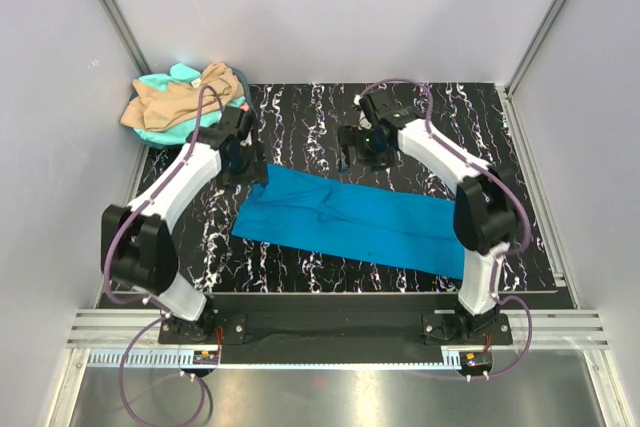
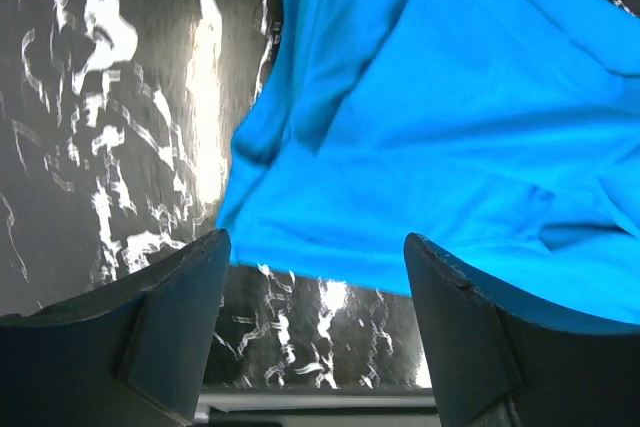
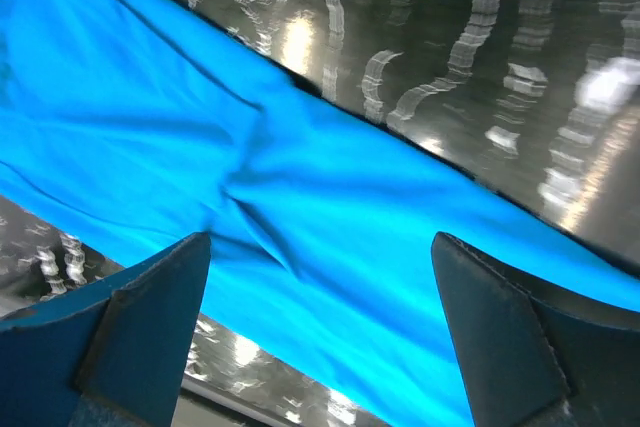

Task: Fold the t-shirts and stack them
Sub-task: Fold the tshirt

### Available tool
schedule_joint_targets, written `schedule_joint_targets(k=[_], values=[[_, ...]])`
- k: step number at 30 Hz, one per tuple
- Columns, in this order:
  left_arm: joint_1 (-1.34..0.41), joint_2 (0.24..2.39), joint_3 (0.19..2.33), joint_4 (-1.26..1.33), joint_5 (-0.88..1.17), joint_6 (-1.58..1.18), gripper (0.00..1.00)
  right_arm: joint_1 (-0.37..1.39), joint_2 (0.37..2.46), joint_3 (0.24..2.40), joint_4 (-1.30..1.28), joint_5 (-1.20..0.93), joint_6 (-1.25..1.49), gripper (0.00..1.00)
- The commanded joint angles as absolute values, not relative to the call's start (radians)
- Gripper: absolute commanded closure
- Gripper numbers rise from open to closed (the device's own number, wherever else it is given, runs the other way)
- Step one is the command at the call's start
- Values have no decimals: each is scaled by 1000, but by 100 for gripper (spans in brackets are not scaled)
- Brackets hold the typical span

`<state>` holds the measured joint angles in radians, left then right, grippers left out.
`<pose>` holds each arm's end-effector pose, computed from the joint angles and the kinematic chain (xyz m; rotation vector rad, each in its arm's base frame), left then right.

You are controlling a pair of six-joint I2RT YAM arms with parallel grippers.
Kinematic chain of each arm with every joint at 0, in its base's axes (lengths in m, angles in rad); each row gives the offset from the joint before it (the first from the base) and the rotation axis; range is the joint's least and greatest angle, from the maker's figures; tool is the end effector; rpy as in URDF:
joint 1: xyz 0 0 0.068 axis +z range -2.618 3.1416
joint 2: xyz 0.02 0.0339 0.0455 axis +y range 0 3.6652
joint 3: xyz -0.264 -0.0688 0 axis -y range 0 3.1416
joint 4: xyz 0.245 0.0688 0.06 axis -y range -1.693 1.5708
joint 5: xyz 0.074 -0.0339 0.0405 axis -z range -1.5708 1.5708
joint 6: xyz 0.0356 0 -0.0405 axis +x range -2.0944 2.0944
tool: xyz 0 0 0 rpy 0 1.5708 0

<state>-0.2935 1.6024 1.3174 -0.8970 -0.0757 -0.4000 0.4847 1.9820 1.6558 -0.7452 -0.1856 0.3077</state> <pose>0.3089 -0.0905 0.2647 -0.1668 2.7444 -0.0860 0.3765 0.2057 0.2381 -0.3034 2.6919 0.4990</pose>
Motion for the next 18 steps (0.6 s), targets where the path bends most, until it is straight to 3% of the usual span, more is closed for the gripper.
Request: schedule_joint_targets(k=[1,3,8,16,18], values=[[-298,1522,1256,-927,-95,-508,23,483,1821,1606,-830,30,175,0],[-299,1467,1232,-930,-147,-551,22,482,1776,1543,-793,57,202,0],[-298,1373,1249,-1020,-279,-652,22,511,1795,1545,-718,-227,152,0],[-298,1063,1129,-1055,-265,-750,28,699,1908,1612,-609,-327,-78,13],[-298,1020,1121,-1072,-258,-759,29,713,1936,1637,-615,-345,-144,12]])
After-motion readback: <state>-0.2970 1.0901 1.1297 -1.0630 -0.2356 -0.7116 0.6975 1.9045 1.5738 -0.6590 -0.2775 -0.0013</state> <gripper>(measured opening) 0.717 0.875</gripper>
